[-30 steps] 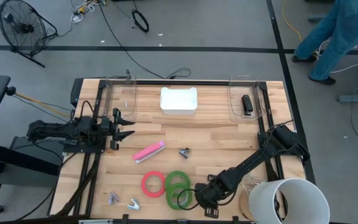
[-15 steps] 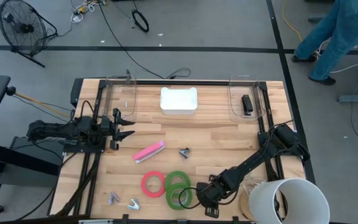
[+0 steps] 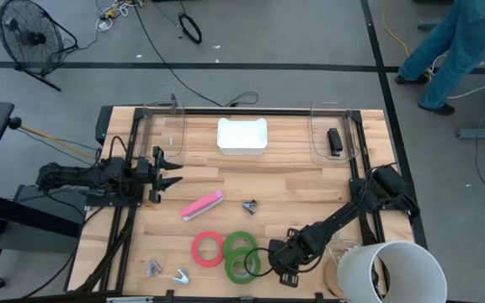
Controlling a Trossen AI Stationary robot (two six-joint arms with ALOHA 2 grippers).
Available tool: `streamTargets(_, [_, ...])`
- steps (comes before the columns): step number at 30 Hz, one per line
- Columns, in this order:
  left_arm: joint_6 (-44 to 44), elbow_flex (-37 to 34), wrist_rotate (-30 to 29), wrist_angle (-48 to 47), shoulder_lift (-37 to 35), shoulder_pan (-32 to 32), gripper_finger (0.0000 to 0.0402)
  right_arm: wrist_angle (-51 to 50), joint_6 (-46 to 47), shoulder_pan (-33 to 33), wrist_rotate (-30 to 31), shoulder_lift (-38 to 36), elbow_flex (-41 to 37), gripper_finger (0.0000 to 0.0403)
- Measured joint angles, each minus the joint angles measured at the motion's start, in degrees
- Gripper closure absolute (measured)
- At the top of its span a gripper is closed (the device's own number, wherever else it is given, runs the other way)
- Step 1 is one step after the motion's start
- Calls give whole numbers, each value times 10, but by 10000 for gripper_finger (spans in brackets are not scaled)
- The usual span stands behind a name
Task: Pick and place Stapler, Stapler remover, tape
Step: Put the blue staple remover into the white bin
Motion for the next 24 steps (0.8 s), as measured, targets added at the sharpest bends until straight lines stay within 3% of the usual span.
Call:
streamTargets(6, [0,0,0,0,0,0,225,4,1,-7,-19,-10,0,275])
streamTargets(24, [0,0,0,0,0,0,225,-28,-12,-9,35,-22,-6,275])
